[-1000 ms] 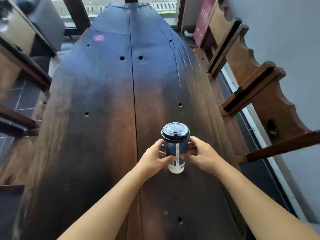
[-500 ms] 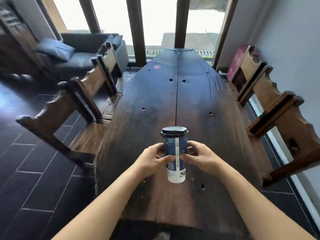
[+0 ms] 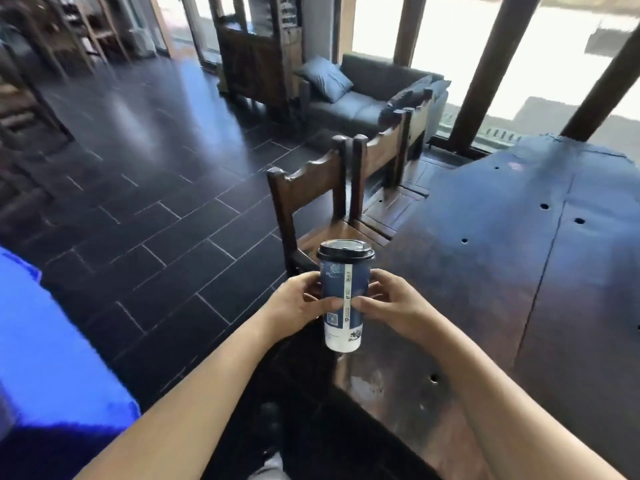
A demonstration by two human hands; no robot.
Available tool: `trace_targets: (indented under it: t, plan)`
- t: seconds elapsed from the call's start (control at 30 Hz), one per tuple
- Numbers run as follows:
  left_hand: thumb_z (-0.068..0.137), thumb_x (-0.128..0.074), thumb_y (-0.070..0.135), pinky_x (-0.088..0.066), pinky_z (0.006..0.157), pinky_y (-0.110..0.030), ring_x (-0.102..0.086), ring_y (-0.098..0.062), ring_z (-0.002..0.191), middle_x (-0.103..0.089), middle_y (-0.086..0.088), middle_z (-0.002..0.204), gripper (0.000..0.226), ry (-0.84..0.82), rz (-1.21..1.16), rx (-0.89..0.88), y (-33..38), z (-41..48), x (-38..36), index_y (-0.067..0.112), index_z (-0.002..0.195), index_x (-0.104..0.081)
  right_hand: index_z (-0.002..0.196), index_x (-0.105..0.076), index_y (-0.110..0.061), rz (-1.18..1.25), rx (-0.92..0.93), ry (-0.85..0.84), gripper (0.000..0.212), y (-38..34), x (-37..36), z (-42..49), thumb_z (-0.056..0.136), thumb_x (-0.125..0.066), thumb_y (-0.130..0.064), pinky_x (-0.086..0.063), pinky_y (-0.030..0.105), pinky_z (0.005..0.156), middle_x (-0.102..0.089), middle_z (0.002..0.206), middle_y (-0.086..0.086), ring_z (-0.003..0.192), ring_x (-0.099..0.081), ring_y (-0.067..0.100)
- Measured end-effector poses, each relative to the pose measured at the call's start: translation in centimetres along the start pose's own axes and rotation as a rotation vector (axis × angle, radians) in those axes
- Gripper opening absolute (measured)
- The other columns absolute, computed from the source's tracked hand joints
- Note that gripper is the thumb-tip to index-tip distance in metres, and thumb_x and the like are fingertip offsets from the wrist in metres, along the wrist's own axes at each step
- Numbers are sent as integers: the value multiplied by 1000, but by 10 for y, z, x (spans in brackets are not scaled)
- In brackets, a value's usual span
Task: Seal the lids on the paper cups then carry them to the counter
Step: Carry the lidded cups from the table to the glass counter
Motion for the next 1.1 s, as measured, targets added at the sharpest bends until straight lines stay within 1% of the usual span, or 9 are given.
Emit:
trace_targets:
  t: [0.2, 0.3, 0.43, 0.6, 0.73, 0.8, 0.87, 1.0, 1.1]
  plan:
    - [84, -83, 39, -59, 91, -42, -72, -16, 99, -77, 11, 108, 42, 332, -75, 73, -88, -28, 190, 29, 123, -69, 115, -66, -20, -84, 139, -293, 47, -93, -158, 156, 73, -76, -40, -58, 58, 90, -76, 100, 10, 92, -74, 26]
    - [79, -82, 46, -59, 91, -45, -73, -12, 95, -76, 14, 101, 41, 469, -98, 123, -128, -47, 282, 32, 115, -69, 116, -66, -20, -121, 187, -419, 44, -141, -245, 227, 76, -79, -32, -58, 60, 89, -76, 99, 10, 93, -74, 30]
    - [75, -80, 56, -59, 92, -45, -73, -11, 99, -76, 14, 110, 51, 651, -114, 171, -172, -78, 384, 33, 119, -68, 115, -66, -25, -180, 276, -590, 36, -202, -349, 296, 82, -80, -24, -58, 58, 92, -78, 102, 7, 97, -75, 28]
    - [71, -80, 59, -61, 89, -45, -73, -10, 94, -77, 13, 105, 44, 837, -177, 246, -214, -113, 470, 40, 109, -68, 107, -67, -26, -243, 396, -786, 34, -267, -454, 347, 76, -79, -34, -58, 57, 89, -78, 98, 3, 93, -74, 26]
    - [70, -77, 61, -60, 88, -41, -71, -6, 90, -76, 14, 104, 54, 1000, -187, 323, -238, -144, 531, 33, 114, -69, 109, -67, -14, -267, 481, -941, 58, -315, -533, 380, 66, -74, -52, -56, 59, 89, -77, 100, 10, 96, -72, 36]
    - [69, -76, 62, -60, 86, -37, -72, -5, 93, -76, 16, 106, 50, 1080, -169, 366, -252, -156, 566, 35, 111, -69, 109, -67, -14, -277, 511, -1024, 62, -336, -575, 400, 64, -72, -56, -56, 57, 91, -77, 102, 8, 98, -73, 33]
    - [68, -76, 61, -61, 86, -41, -72, -8, 98, -76, 15, 107, 46, 1157, -160, 400, -269, -163, 600, 39, 107, -68, 110, -66, -15, -289, 536, -1088, 63, -354, -615, 424, 63, -71, -57, -56, 56, 92, -77, 104, 8, 99, -73, 32]
    - [64, -76, 59, -61, 87, -45, -69, -14, 100, -74, 8, 112, 65, 1286, -197, 427, -300, -153, 672, 23, 118, -67, 109, -67, -23, -334, 569, -1214, 46, -389, -696, 493, 70, -76, -46, -56, 57, 93, -78, 103, 5, 99, -74, 28]
    - [64, -76, 57, -56, 84, -40, -64, -10, 90, -72, 4, 106, 60, 1414, -259, 442, -311, -150, 727, 25, 114, -66, 106, -66, -33, -364, 605, -1340, 36, -430, -756, 535, 72, -74, -42, -56, 55, 95, -76, 108, -1, 103, -73, 22]
Point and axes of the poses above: each hand's wrist, its own z-axis towards the middle knuckle, its own x-axis out of the back of the hand, y = z × x, the point moved 4 cm from there along z, towards the middle knuckle
